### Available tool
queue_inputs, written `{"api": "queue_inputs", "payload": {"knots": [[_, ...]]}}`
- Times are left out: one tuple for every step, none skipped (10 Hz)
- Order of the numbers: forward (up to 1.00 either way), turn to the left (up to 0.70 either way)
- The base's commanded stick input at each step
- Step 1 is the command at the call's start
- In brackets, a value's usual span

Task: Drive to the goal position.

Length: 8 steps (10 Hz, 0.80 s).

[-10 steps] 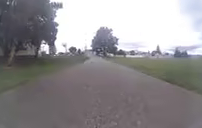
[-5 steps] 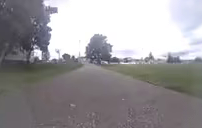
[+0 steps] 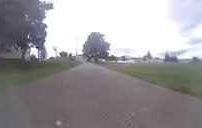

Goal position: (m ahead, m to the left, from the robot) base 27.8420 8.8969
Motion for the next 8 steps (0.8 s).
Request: {"api": "queue_inputs", "payload": {"knots": [[1.00, 0.00], [1.00, 0.00], [1.00, -0.06], [1.00, -0.14], [1.00, -0.22], [1.00, -0.25], [1.00, -0.17], [1.00, -0.09]]}}
